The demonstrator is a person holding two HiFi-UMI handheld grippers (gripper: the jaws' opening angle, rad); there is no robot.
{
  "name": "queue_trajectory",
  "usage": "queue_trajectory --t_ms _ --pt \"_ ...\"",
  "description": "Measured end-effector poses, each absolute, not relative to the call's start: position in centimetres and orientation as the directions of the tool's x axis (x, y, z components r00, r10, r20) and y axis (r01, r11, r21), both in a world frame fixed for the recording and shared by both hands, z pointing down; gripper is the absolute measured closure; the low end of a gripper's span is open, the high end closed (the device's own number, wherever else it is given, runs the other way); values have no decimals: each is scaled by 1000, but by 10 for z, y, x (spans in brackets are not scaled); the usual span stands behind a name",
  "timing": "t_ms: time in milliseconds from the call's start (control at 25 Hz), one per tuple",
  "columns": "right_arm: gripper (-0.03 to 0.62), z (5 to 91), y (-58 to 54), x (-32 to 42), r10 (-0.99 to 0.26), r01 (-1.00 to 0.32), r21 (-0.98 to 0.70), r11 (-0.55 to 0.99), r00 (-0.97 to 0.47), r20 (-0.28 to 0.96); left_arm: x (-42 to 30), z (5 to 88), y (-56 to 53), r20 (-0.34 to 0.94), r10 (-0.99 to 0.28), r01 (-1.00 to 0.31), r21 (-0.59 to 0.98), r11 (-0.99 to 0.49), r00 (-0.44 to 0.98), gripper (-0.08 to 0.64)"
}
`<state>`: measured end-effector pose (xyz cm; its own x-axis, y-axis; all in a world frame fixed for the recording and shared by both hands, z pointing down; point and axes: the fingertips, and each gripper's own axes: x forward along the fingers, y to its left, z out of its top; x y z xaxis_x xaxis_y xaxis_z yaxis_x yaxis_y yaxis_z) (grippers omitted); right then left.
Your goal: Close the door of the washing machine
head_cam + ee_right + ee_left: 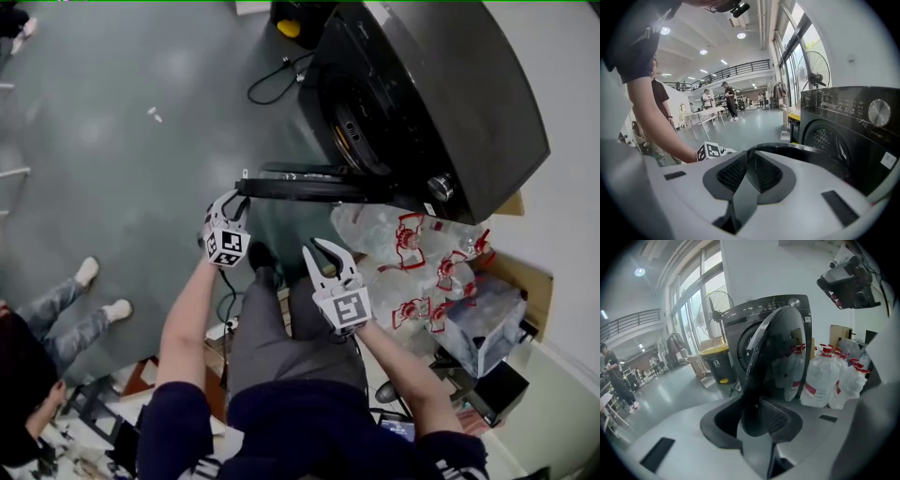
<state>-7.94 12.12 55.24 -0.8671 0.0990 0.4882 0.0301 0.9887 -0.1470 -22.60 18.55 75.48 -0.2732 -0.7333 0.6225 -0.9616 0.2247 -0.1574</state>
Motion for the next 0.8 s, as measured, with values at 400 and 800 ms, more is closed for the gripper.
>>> queue_trajectory --t_ms 400,800 --pt "523 561 75 -103 115 26 -180 983 -855 505 -282 756 133 666 -707 -971 -183 154 -238 430" --pt "523 564 47 -119 122 -7 -233 973 -836 535 -332 760 73 695 -687 -976 -193 104 -211 431"
